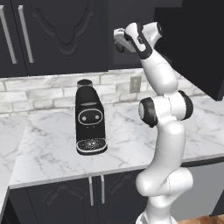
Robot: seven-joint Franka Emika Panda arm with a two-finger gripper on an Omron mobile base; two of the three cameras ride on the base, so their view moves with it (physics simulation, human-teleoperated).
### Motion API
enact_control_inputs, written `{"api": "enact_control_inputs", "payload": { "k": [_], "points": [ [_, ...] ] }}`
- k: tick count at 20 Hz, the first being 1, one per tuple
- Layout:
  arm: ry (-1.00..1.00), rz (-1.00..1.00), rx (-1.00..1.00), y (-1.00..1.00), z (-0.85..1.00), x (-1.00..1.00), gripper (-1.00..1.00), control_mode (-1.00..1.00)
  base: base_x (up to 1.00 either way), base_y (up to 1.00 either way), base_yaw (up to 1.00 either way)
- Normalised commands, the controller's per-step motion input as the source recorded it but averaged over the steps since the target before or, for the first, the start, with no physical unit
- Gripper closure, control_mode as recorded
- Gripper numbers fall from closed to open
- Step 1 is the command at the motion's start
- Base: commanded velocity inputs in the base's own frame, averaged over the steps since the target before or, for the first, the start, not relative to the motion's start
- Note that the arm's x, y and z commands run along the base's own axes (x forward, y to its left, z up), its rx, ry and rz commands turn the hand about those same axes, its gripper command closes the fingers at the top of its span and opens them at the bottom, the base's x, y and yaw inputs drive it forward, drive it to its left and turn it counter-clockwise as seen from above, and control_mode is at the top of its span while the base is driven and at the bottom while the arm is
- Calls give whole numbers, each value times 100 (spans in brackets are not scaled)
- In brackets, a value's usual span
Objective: Open the cabinet and move the ladle to the pot. Then close the cabinet.
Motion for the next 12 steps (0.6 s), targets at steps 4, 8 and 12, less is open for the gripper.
{"api": "enact_control_inputs", "payload": {
  "k": [4,8,12],
  "points": [
    [-7,0,1,0,0,-33,100,-100,0,0,0],
    [-6,0,0,0,0,-53,100,-100,0,0,0],
    [-15,0,0,8,0,-71,100,-100,0,0,0]
  ]
}}
